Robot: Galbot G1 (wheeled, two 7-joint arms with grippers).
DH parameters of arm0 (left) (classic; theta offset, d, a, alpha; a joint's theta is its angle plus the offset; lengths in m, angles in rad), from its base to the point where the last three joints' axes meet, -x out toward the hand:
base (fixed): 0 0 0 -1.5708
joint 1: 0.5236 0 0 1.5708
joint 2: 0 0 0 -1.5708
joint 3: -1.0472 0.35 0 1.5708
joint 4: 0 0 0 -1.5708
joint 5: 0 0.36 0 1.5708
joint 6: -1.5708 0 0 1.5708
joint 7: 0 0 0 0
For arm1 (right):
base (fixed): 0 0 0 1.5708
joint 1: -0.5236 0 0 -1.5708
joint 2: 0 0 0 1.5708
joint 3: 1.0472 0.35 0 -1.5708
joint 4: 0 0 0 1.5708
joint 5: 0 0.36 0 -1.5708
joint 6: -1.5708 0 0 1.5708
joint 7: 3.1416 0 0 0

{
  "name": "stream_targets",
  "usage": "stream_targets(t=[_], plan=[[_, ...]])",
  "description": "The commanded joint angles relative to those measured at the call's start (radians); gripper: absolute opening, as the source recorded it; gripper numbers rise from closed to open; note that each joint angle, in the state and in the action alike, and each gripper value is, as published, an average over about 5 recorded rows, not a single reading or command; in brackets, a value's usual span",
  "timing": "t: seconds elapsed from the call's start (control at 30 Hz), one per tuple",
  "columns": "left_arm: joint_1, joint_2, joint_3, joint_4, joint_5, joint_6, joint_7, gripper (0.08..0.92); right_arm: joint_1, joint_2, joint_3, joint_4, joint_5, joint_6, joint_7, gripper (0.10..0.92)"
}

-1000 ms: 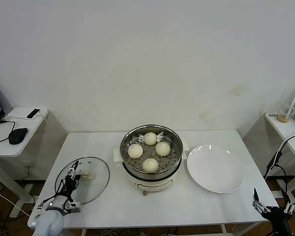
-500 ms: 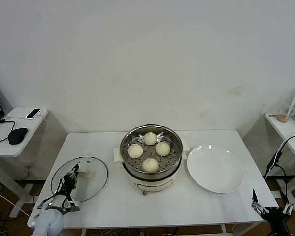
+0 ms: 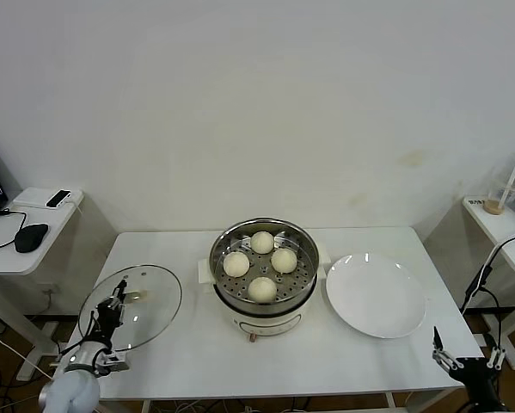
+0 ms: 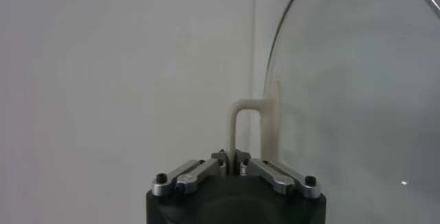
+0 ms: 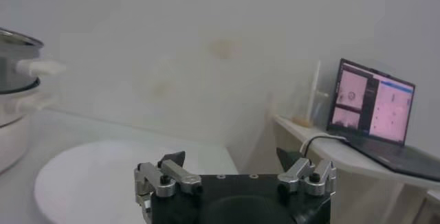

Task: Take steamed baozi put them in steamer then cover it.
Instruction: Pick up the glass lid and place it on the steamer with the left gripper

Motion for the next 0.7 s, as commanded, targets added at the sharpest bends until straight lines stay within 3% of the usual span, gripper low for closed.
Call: stream_targets(t=[0.03,0.4,0.53,0.7], plan=[[0.145,0.024,-0.139,-0.271,-0.037,0.02,0.045,0.139,0.001,-0.007,-0.034,0.002,-0.01,0.007,-0.011,0.823],[0.259,0.073,-0.292,-0.503,-0.099,0.074,0.158,0.139,0.01,-0.009,-0.081,-0.002,-0.032,0.009,-0.016,0.823],[0.269,0.09,-0.26,-0.613,-0.11,0.109,0.187,0.139,0.007,-0.008,-0.092,-0.002,-0.047,0.012,-0.017,0.823],[0.222,0.136,-0.121,-0.708,-0.092,0.184,0.225,0.139,0.006,-0.005,-0.102,-0.006,-0.07,0.012,-0.02,0.823]])
